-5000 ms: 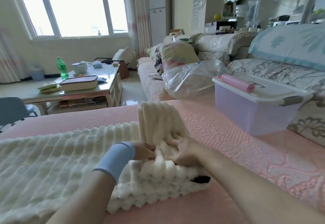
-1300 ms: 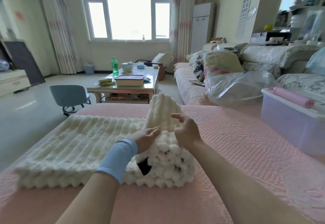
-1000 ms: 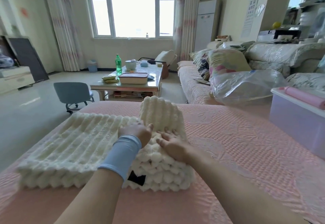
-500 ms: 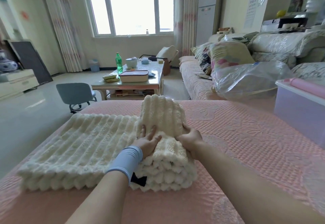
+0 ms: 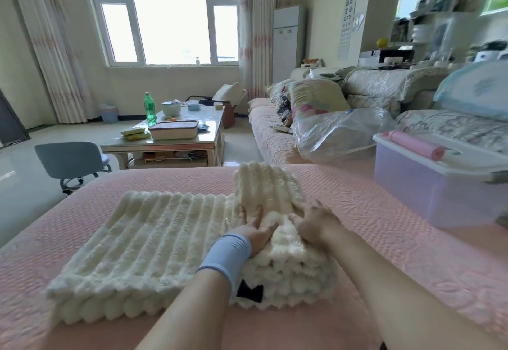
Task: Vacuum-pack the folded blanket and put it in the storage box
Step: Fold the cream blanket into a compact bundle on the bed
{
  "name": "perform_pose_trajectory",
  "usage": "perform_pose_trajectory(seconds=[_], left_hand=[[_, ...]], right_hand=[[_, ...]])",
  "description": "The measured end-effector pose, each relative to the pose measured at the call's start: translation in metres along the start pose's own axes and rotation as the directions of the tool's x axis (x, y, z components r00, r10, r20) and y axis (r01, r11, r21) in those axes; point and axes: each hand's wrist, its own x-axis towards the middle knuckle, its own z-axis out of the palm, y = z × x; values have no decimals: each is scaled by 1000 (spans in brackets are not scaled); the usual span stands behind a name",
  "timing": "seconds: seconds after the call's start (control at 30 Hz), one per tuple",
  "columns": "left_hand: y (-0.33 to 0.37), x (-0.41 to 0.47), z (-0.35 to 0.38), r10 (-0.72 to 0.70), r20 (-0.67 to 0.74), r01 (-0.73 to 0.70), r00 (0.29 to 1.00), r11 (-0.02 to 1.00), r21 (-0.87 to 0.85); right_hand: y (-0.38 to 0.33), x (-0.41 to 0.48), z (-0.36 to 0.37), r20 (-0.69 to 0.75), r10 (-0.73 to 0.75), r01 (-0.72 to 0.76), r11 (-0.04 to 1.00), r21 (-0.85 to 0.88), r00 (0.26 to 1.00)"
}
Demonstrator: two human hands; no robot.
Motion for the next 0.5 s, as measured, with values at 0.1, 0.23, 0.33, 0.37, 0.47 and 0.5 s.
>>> perform_pose_trajectory(seconds=[0.1,0.23,0.33,0.37,0.47,0.5], left_hand=[[-1,-2,-13,-63,58,58,996,995,79],[4,1,-38,-31,-80,55,996,946,319],[18,15,-51,120,-348,30,930,917,397],[23,23,-54,180,-390,-29,903,932,362],[36,56,-53,320,-369,-186,873,916,354],[35,67,-50,310,-351,-185,883,920,346]], right_hand=[[-3,8,9,127,-138,151,984,-96,982],[-9,14,22,235,-186,231,956,-182,954],[-13,22,17,259,-182,229,959,-165,949],[-14,24,17,266,-186,234,959,-161,946],[-20,27,18,257,-215,256,957,-137,942],[-22,30,17,248,-230,266,955,-127,941]])
